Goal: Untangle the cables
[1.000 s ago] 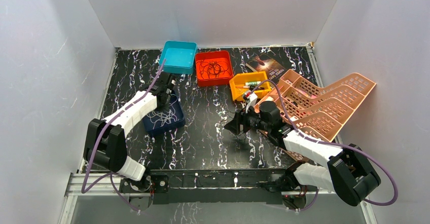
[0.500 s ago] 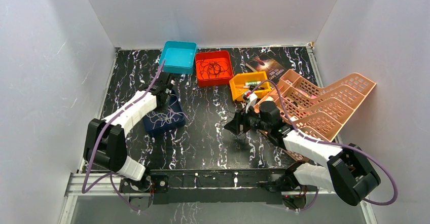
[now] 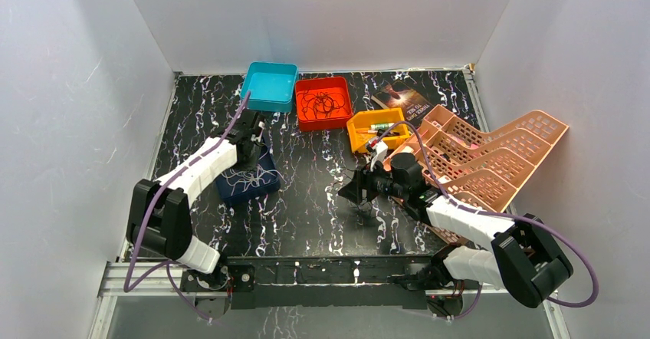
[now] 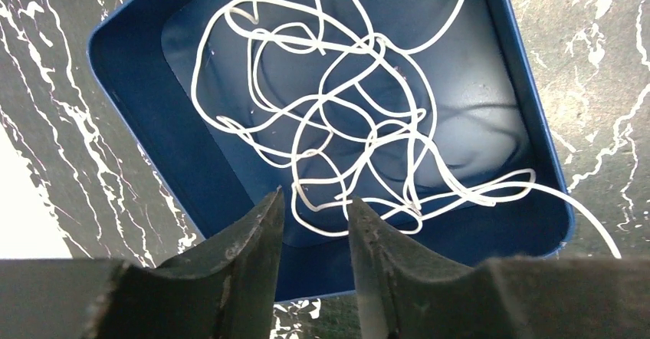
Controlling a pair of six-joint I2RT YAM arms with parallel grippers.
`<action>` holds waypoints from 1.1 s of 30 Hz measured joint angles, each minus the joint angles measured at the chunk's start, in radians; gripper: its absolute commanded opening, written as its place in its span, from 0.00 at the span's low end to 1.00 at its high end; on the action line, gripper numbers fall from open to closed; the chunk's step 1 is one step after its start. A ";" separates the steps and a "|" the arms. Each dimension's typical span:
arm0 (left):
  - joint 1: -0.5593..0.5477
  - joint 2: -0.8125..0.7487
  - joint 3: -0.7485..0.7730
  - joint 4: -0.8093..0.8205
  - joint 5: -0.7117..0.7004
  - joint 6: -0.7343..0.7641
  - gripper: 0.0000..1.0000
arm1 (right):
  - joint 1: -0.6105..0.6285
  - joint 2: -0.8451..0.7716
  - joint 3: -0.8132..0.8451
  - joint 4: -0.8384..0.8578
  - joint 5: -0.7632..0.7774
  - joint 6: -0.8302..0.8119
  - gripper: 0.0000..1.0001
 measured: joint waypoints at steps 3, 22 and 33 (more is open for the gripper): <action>0.000 -0.015 0.000 -0.011 0.003 -0.003 0.42 | 0.000 0.002 0.000 0.005 -0.001 0.001 0.70; -0.008 -0.169 0.059 -0.059 0.183 -0.008 0.52 | 0.000 0.016 0.000 0.018 -0.011 0.006 0.70; -0.237 -0.169 0.036 0.065 0.331 -0.060 0.56 | 0.000 0.015 0.000 0.027 -0.011 0.008 0.71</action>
